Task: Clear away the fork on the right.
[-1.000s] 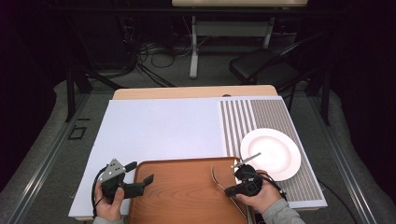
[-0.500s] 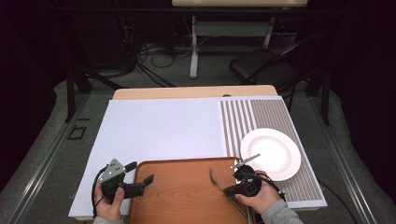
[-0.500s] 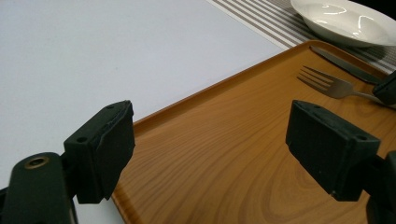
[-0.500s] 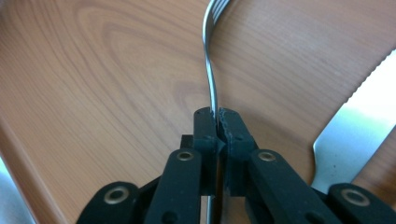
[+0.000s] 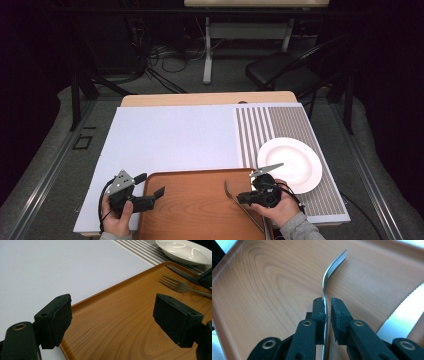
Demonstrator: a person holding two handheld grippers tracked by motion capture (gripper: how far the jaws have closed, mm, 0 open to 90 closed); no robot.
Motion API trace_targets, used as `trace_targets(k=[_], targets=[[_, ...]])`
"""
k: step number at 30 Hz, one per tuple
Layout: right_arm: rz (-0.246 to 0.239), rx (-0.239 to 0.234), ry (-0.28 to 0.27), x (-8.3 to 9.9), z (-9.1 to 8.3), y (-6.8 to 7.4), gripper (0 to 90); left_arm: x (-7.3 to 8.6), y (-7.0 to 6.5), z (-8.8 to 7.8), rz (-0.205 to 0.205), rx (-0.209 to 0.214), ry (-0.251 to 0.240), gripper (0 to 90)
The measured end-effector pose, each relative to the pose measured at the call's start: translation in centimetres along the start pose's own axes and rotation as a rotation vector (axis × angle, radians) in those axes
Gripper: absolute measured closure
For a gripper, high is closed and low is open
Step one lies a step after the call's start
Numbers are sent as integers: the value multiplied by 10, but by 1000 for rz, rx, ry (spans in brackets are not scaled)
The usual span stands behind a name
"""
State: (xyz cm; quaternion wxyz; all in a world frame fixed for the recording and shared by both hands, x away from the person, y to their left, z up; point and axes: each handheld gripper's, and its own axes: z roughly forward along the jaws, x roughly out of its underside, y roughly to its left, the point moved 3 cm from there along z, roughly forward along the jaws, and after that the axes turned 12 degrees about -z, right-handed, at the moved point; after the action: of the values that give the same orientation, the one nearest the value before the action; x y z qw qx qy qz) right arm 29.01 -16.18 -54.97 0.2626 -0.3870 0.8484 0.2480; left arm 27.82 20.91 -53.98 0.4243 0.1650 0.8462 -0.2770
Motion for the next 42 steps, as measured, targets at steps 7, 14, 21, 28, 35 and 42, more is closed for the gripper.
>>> trace_targets(k=[7,14,21,28,35,42], targets=[[-28,12,-26,-5,3,0,819,0,0,0,-2,-1,3,160],[-60,14,-44,-14,12,2,811,0,0,0,-3,0,-1,160],[-92,33,-38,-16,19,5,830,0,1,0,-3,2,1,160],[-120,66,-22,-16,24,8,893,0,1,0,-1,1,-1,160],[-131,82,-29,-17,26,10,898,0,1,0,0,1,1,160],[-162,108,-28,-16,26,14,898,0,1,0,0,1,0,160]])
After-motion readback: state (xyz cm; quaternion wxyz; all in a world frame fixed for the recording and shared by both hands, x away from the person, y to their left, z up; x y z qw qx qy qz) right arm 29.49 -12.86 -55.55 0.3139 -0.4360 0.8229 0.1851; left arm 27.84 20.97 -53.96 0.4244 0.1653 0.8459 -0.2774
